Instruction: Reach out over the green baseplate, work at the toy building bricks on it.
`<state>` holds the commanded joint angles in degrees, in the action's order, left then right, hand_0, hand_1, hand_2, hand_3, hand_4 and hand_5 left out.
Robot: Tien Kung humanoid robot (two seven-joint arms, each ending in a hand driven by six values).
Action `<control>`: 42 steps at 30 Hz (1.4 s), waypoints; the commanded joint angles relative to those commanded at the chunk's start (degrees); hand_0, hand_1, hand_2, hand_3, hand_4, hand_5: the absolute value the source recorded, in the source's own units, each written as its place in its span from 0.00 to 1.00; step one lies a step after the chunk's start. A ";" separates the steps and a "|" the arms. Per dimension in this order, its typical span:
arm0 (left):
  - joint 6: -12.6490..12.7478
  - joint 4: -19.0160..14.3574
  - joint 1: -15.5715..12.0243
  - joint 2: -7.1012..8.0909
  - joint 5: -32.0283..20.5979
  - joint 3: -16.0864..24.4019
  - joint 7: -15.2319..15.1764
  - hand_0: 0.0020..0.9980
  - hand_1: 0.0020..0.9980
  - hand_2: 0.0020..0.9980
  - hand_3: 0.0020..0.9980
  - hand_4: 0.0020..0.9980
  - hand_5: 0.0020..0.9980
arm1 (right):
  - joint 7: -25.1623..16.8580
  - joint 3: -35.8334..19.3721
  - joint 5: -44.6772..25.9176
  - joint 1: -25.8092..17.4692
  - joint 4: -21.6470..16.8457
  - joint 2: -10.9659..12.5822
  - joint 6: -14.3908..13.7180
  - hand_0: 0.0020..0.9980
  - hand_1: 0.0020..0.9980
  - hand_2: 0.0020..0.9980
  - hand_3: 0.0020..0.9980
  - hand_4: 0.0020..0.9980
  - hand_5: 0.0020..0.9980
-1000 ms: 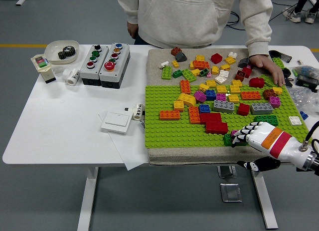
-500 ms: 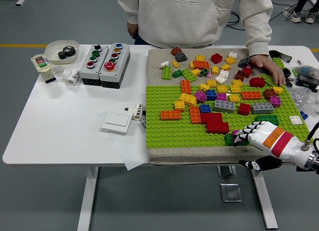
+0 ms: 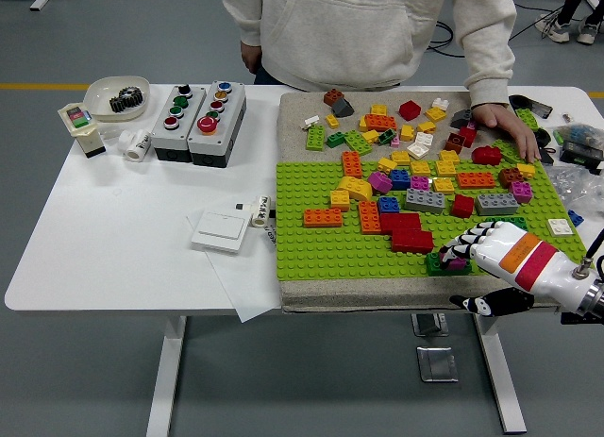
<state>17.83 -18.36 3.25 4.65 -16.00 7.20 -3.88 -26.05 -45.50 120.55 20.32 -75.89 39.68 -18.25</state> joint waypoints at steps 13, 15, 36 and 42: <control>-0.08 0.08 -0.15 0.05 -0.46 -0.23 -0.07 0.66 0.75 0.77 0.58 0.65 0.60 | 4.89 -7.25 -5.17 2.47 -1.14 -1.54 1.13 0.66 0.67 0.73 0.63 0.78 0.43; -0.07 0.11 -0.19 0.04 -0.48 -0.21 -0.07 0.66 0.75 0.77 0.58 0.65 0.60 | 5.61 -8.03 -6.31 3.02 -1.02 -1.92 1.50 0.70 0.70 0.75 0.73 0.79 0.44; 0.13 0.40 -0.72 0.08 0.49 0.42 0.30 0.66 0.75 0.76 0.58 0.65 0.60 | 12.82 -11.09 -28.23 4.74 2.12 -4.68 5.42 0.85 0.81 0.87 0.89 0.90 0.59; 0.25 0.70 -0.70 -0.19 0.52 0.87 0.33 0.66 0.75 0.76 0.58 0.65 0.60 | 9.74 -13.08 -37.00 4.21 2.27 -5.43 2.89 0.89 0.84 0.89 0.90 0.95 0.68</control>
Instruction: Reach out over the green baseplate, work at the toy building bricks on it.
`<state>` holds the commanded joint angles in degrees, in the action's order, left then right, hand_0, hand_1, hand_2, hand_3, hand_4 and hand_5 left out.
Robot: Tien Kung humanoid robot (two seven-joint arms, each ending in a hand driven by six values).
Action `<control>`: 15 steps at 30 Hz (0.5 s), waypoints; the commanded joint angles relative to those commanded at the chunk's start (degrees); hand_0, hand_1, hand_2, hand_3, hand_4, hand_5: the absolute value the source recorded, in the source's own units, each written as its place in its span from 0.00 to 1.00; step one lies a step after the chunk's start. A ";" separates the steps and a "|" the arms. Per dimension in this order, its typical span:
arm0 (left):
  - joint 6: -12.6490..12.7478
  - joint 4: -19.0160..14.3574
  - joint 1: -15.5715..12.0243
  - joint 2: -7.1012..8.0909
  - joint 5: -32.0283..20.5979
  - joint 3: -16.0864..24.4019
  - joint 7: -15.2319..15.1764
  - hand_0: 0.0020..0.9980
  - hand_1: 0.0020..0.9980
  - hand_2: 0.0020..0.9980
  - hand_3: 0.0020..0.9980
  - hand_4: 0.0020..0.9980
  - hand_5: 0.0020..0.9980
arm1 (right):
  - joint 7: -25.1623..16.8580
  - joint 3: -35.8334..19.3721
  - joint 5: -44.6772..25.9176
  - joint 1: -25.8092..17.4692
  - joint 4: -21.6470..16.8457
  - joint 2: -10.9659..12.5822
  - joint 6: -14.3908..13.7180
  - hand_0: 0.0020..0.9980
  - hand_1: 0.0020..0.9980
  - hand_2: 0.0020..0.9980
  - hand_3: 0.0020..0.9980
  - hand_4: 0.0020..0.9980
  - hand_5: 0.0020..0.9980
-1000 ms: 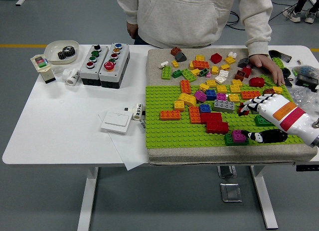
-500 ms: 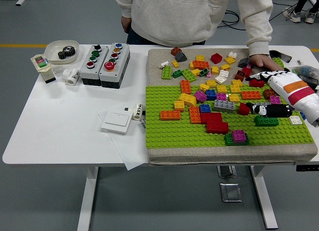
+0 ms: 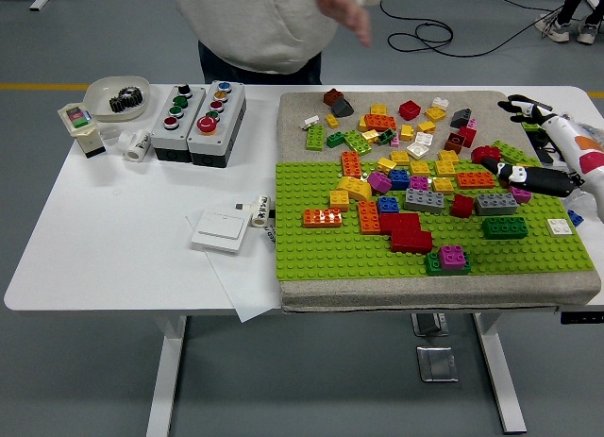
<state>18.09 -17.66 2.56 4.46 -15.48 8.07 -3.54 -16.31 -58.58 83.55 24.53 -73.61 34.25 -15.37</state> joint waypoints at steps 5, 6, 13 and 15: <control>0.00 0.02 -0.08 0.01 0.29 0.14 0.04 0.66 0.75 0.76 0.58 0.65 0.60 | -0.75 -0.49 -11.85 0.02 0.46 -0.36 1.93 0.89 0.83 0.87 0.88 0.97 0.75; -0.01 0.01 -0.10 0.02 0.30 0.14 0.04 0.66 0.75 0.76 0.58 0.65 0.60 | -0.85 -0.57 -13.71 0.00 0.47 -0.36 2.12 0.89 0.83 0.87 0.88 0.97 0.75; 0.03 0.27 -0.06 -0.08 1.80 1.00 0.51 0.66 0.75 0.77 0.58 0.65 0.60 | 2.10 -2.68 -30.02 -0.17 0.88 -0.52 6.98 0.89 0.82 0.86 0.86 0.98 0.78; 0.04 0.29 -0.08 -0.09 1.88 1.08 0.53 0.66 0.75 0.76 0.58 0.65 0.60 | 2.83 -3.36 -34.84 -0.22 1.14 -0.63 7.64 0.90 0.81 0.84 0.84 1.00 0.86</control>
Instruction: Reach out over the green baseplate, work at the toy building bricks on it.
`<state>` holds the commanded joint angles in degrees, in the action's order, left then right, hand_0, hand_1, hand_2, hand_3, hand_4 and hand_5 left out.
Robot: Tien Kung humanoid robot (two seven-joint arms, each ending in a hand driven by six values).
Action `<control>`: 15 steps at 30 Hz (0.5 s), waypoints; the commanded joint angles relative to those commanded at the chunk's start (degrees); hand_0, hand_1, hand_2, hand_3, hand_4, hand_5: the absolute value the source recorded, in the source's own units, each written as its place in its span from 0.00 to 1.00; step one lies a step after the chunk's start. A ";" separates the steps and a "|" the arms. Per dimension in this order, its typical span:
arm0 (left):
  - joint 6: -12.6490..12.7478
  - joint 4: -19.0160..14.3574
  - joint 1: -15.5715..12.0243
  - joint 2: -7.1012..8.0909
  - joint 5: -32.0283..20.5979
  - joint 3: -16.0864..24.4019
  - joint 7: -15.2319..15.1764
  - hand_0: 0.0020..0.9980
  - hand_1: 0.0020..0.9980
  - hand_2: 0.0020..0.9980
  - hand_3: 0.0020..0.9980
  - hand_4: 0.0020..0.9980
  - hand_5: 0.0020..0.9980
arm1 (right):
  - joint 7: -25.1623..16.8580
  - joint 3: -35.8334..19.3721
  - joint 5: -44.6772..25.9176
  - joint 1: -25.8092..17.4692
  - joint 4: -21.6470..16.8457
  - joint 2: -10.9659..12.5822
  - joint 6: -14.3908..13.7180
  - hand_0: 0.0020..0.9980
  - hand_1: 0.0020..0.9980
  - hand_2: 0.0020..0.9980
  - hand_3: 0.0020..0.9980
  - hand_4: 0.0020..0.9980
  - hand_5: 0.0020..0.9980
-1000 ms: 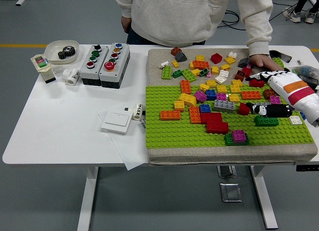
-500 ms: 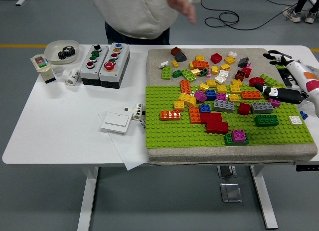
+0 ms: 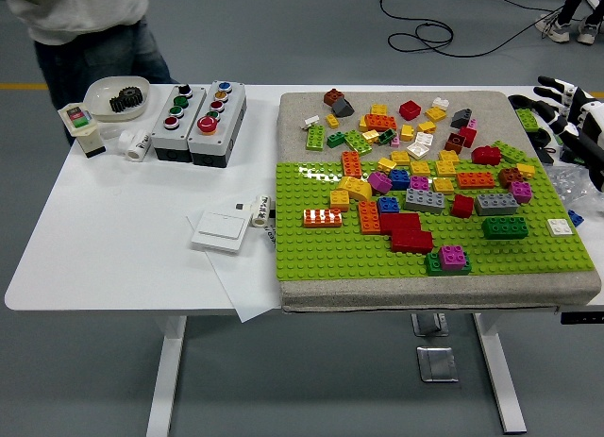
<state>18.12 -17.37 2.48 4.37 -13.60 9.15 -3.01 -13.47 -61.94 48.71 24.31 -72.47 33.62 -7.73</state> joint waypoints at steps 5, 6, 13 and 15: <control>-0.06 0.00 0.14 0.11 0.29 0.02 0.09 0.66 0.75 0.76 0.58 0.65 0.60 | 0.83 -1.42 -6.69 0.06 1.43 -0.19 0.97 0.91 0.82 0.85 0.85 1.00 1.00; -0.07 0.03 0.19 0.12 0.45 0.05 0.15 0.66 0.75 0.76 0.58 0.65 0.60 | 1.10 -1.57 -7.01 0.10 1.75 -0.23 1.33 0.91 0.82 0.85 0.85 1.00 1.00; -0.06 0.03 0.30 0.13 0.02 -0.25 0.05 0.66 0.75 0.76 0.58 0.65 0.60 | 2.09 -2.25 -7.93 0.14 3.63 -0.63 4.27 0.93 0.83 0.86 0.86 1.00 1.00; -0.06 0.00 0.33 0.11 -0.16 -0.36 0.01 0.66 0.75 0.76 0.58 0.65 0.60 | 2.20 -2.38 -7.76 0.12 3.94 -0.70 4.73 0.93 0.83 0.86 0.86 1.00 1.00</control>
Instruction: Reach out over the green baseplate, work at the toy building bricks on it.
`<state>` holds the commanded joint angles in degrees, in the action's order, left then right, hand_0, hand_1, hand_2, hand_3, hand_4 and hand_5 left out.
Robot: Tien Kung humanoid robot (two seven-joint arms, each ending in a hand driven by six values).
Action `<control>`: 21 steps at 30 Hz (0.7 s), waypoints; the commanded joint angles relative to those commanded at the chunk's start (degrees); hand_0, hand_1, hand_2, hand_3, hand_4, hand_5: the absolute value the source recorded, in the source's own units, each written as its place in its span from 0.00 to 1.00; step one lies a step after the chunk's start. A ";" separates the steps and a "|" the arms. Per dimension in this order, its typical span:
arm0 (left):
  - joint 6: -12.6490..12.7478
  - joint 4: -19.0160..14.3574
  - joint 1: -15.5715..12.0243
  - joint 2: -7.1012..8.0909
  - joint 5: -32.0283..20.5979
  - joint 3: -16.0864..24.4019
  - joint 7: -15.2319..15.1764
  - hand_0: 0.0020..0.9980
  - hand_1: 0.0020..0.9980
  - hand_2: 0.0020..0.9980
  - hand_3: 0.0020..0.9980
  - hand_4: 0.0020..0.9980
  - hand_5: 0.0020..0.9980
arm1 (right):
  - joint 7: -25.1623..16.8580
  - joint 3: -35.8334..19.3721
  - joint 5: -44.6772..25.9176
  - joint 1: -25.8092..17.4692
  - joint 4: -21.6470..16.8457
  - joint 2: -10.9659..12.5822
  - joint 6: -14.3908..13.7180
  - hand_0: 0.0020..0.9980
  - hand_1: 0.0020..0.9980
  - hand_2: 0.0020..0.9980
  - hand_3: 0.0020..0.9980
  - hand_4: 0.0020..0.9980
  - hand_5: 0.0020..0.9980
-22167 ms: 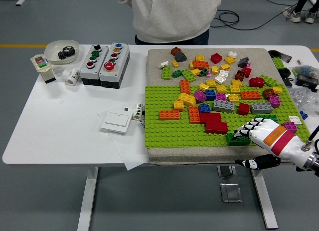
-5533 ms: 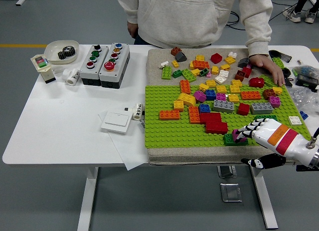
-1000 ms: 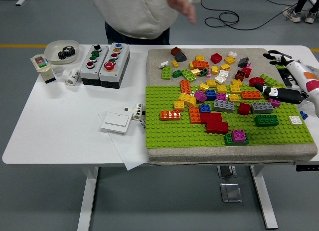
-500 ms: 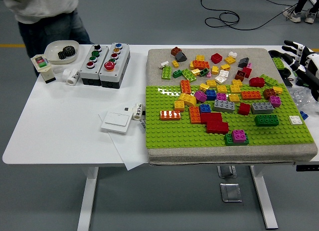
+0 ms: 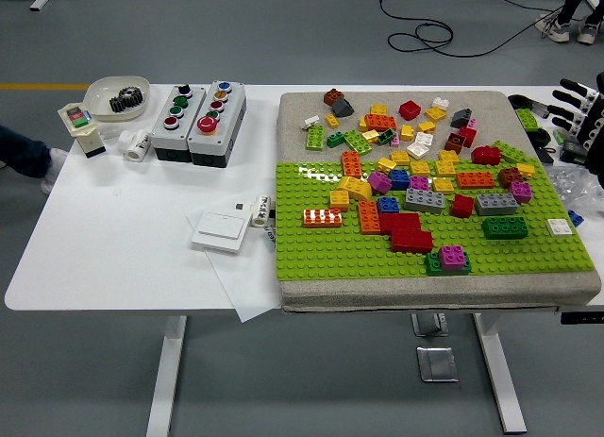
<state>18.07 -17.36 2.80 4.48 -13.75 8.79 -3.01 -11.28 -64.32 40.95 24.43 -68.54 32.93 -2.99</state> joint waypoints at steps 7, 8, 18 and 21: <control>-0.04 -0.06 0.15 -0.02 -0.36 -0.23 -0.15 0.66 0.75 0.76 0.58 0.65 0.60 | 0.39 0.04 -0.68 0.14 0.17 0.00 -0.21 0.94 0.84 0.87 0.88 1.00 1.00; -0.05 -0.06 0.16 -0.03 -0.38 -0.24 -0.16 0.66 0.75 0.76 0.58 0.65 0.60 | 0.42 0.04 -0.72 0.15 0.18 0.00 -0.23 0.93 0.84 0.87 0.87 1.00 1.00; -0.13 -0.13 0.38 -0.04 -0.94 -0.62 -0.45 0.66 0.75 0.76 0.58 0.65 0.60 | 1.31 0.04 -2.33 0.20 0.05 0.08 -0.77 0.92 0.83 0.87 0.87 1.00 1.00; -0.15 -0.13 0.48 -0.06 -1.23 -0.77 -0.57 0.66 0.75 0.76 0.58 0.65 0.60 | 1.71 0.02 -2.18 0.15 0.06 0.08 -0.65 0.90 0.83 0.87 0.87 1.00 1.00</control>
<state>17.91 -17.49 3.29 4.42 -14.98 8.01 -3.58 -9.57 -64.30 38.77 24.58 -68.47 33.00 -3.65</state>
